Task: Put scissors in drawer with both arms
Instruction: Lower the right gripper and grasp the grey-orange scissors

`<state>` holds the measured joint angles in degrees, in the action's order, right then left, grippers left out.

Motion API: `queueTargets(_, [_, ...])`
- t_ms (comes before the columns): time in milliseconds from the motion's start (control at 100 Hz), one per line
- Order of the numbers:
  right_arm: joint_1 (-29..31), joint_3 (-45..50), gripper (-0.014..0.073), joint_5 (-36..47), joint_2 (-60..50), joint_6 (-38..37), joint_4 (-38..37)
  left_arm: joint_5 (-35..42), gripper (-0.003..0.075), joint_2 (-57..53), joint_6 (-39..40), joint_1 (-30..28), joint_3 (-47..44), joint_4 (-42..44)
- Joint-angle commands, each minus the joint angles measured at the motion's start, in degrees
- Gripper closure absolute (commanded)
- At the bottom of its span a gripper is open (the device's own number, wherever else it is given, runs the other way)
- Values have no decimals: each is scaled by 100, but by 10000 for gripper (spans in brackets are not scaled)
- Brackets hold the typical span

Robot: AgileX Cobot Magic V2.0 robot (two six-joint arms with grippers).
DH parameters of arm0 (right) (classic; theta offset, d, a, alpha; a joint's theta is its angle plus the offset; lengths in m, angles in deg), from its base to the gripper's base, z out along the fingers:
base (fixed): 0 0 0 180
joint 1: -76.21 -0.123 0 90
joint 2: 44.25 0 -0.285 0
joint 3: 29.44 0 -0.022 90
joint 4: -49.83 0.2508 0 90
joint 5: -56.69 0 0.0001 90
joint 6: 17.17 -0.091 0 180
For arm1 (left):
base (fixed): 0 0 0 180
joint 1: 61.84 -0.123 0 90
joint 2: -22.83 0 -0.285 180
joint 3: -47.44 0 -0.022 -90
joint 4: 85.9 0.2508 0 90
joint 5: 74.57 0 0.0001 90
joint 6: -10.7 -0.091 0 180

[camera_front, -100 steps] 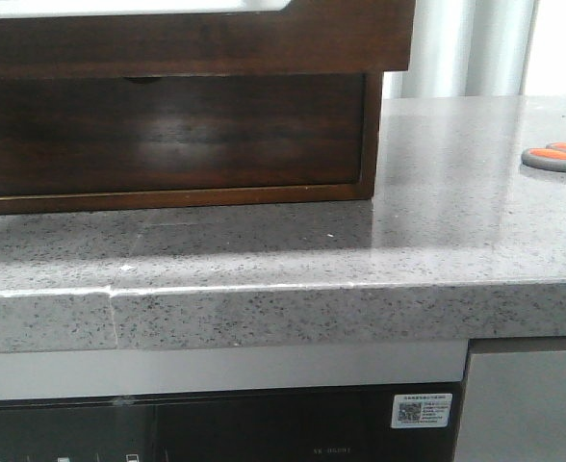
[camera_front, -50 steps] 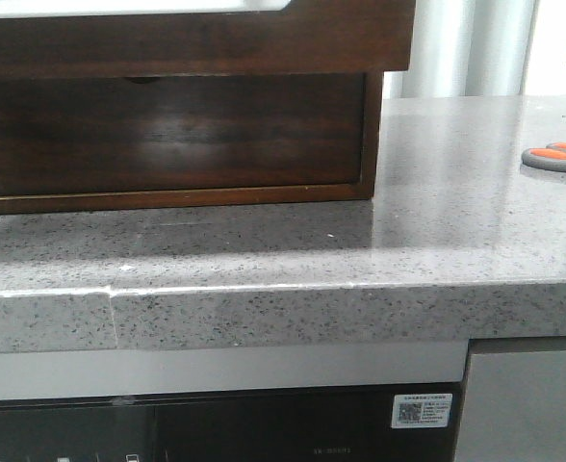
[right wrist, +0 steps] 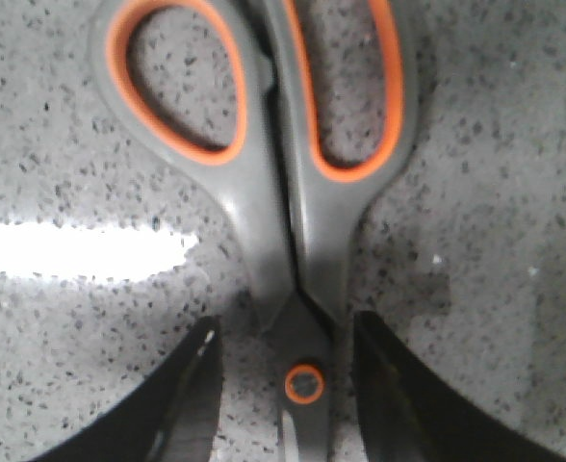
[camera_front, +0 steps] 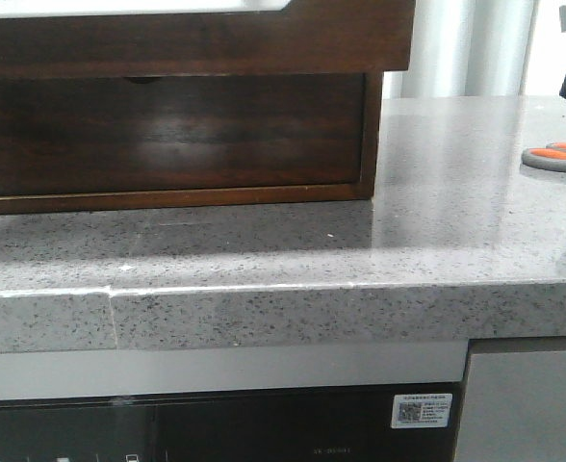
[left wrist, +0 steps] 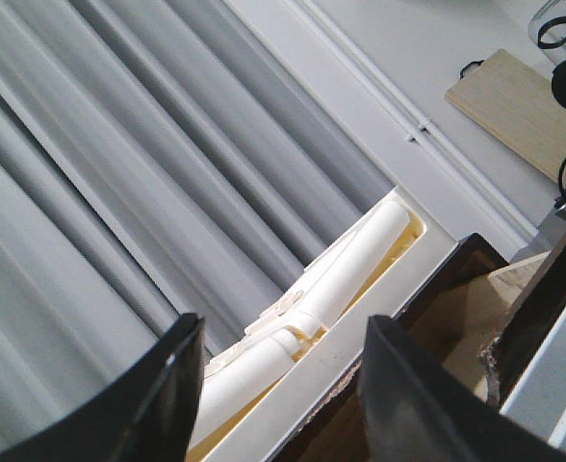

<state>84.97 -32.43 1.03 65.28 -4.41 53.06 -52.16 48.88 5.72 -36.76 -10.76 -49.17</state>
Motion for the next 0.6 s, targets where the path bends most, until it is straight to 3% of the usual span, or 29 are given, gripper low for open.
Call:
queueTargets(0, [-6,-193,358,196,-235,90,-59,284,393,40,87,37,162,-183])
queueTargets(590, [-6,-193,383,77,54,167,-59,273,394,40,87,37,162,-183])
